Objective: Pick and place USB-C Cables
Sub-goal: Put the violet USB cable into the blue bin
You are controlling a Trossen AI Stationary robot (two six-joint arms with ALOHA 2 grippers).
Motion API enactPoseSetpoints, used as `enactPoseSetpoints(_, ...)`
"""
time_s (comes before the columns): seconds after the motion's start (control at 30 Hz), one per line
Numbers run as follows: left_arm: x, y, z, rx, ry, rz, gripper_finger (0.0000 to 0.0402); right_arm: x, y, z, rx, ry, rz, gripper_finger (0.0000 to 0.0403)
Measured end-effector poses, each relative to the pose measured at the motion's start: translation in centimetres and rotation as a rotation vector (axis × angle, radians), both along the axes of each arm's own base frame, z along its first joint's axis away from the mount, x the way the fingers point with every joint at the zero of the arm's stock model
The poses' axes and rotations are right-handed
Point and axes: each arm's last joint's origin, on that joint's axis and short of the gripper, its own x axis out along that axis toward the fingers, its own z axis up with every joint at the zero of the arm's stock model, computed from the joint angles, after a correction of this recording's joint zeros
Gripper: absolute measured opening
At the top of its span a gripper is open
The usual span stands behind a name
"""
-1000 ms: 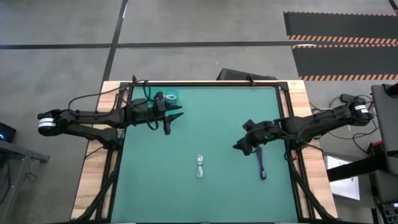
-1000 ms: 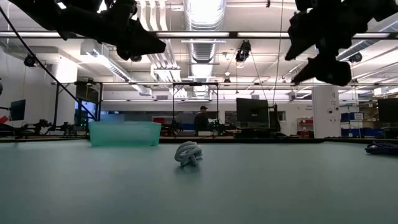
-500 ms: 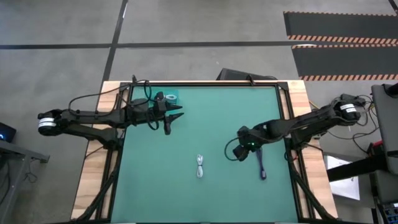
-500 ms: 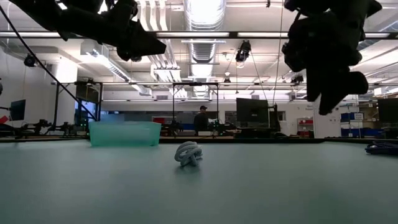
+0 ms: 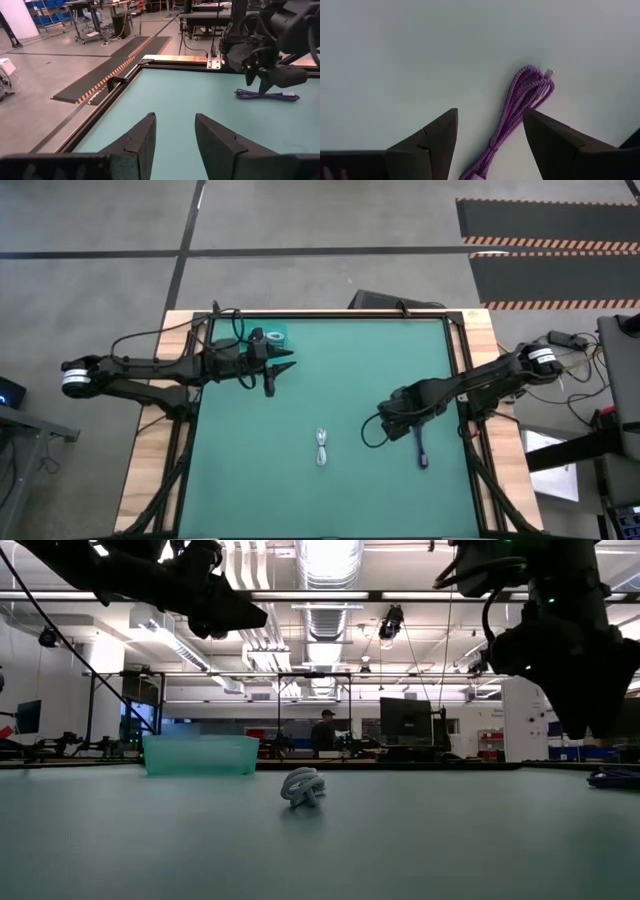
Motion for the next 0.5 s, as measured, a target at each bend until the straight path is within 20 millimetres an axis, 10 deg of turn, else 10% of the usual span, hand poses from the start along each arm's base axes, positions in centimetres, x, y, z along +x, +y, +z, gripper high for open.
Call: enactPoseSetpoints(0.5,0.0,0.0,0.0,0.001,0.000,0.000,0.0121,-1.8,4.1,-1.5,-0.025,0.047,-0.098,0.0215)
